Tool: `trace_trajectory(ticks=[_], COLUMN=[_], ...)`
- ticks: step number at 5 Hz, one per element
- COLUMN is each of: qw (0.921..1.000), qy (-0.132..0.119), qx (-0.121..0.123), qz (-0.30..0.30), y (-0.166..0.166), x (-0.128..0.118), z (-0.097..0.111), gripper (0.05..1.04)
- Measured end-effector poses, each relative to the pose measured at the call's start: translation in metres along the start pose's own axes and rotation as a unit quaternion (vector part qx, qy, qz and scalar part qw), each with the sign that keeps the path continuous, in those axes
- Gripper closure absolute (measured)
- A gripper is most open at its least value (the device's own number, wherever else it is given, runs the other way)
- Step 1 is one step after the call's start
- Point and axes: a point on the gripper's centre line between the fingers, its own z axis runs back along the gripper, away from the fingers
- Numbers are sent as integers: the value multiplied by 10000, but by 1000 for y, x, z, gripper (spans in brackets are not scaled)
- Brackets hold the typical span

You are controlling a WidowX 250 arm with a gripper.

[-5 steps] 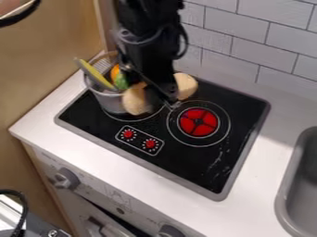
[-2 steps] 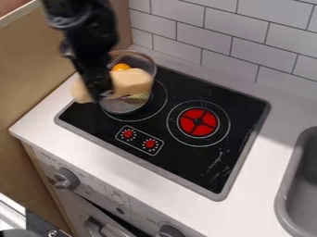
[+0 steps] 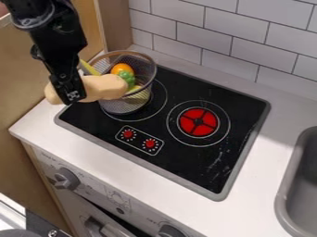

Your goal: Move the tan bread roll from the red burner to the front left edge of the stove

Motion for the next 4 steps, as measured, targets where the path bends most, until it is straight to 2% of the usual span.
trace_trajectory(ticks=[1,2,3,4], qw=[9979,9897,9849,9786], qy=[-46,-386,-437,-434], qx=[-397,-833,-1007,-1069], qz=[-517,-1099,-1342,-1704], y=[5,6,5,5], x=[-3,-3,-6,-10], z=[-10,-24,-30,-36], gripper=[486,486,486,486])
